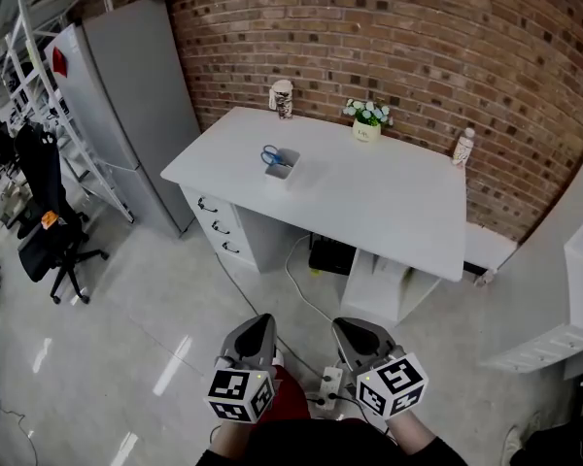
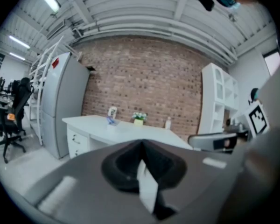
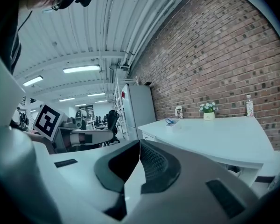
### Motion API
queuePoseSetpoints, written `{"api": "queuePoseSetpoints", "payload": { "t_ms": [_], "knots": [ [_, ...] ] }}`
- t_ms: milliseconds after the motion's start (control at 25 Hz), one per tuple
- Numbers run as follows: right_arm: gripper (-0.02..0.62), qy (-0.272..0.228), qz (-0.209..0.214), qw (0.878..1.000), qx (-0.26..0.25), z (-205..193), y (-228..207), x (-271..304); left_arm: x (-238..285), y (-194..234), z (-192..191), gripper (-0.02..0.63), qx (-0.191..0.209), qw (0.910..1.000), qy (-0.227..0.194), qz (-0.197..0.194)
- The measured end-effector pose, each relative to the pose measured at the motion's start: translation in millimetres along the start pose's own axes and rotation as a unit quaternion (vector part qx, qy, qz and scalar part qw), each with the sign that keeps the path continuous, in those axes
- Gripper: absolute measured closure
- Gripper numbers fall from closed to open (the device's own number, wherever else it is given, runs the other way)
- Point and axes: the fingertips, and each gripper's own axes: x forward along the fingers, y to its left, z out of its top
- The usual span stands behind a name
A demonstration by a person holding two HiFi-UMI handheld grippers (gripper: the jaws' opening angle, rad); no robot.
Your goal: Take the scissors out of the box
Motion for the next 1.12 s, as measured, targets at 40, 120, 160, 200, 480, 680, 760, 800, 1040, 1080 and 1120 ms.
{"api": "queuePoseSetpoints", "payload": {
  "t_ms": [40, 120, 160, 200, 480, 680, 760, 800, 1040, 1080, 1120],
  "knots": [
    [0.586, -0.001, -0.001, 1.000, 0.000, 2, -2, 7, 5, 5, 1, 0.603, -0.001, 1.0000, 0.001, -0.001],
    [0.587, 0.000, -0.002, 1.000, 0.000, 4, -5, 22, 15, 17, 2, 0.603, -0.004, 1.0000, 0.003, -0.002],
    [0.586, 0.002, -0.002, 1.000, 0.001, 4, -7, 30, 20, 23, 2, 0.603, -0.005, 1.0000, 0.005, -0.002],
    [0.586, 0.004, -0.001, 1.000, 0.002, 4, -8, 38, 25, 29, 2, 0.603, -0.007, 1.0000, 0.005, -0.003],
    [0.586, 0.015, 0.007, 1.000, 0.002, 15, -10, 88, 55, 70, 10, 0.603, -0.017, 0.9997, 0.014, -0.001],
    [0.586, 0.015, -0.007, 1.000, 0.005, 24, -23, 117, 76, 93, 19, 0.603, -0.021, 0.9996, 0.016, -0.007],
    [0.586, 0.013, -0.012, 1.000, 0.007, 30, -27, 130, 86, 102, 23, 0.603, -0.020, 0.9996, 0.016, -0.013],
    [0.586, 0.012, -0.014, 1.000, 0.007, 33, -29, 136, 91, 107, 25, 0.603, -0.020, 0.9995, 0.017, -0.015],
    [0.586, 0.011, -0.025, 1.000, 0.010, 44, -39, 174, 121, 138, 39, 0.603, -0.017, 0.9994, 0.020, -0.025],
    [0.586, 0.011, -0.027, 1.000, 0.010, 46, -40, 181, 125, 143, 41, 0.602, -0.017, 0.9993, 0.020, -0.027],
    [0.586, 0.011, -0.029, 0.999, 0.010, 48, -41, 187, 129, 147, 42, 0.602, -0.016, 0.9992, 0.020, -0.030]
  ]
}}
